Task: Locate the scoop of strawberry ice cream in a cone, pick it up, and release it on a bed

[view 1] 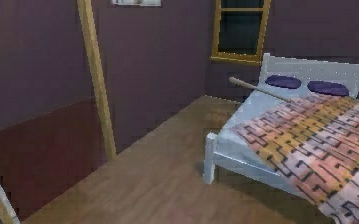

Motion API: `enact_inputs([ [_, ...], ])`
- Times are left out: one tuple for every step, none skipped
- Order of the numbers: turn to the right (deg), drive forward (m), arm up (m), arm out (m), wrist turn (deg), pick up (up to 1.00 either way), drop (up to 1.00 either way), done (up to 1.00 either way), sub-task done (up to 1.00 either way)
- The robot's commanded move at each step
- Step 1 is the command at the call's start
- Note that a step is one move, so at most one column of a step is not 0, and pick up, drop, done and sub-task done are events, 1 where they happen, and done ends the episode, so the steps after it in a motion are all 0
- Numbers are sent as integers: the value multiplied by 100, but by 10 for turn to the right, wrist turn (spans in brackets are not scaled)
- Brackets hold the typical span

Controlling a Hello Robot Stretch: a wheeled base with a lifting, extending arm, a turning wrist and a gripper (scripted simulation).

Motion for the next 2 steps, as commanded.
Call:
enact_inputs([
  [-60, 0, 0, 0, 0, 0, 0, 0, 0],
  [0, 100, 0, 0, 0, 0, 0, 0, 0],
])
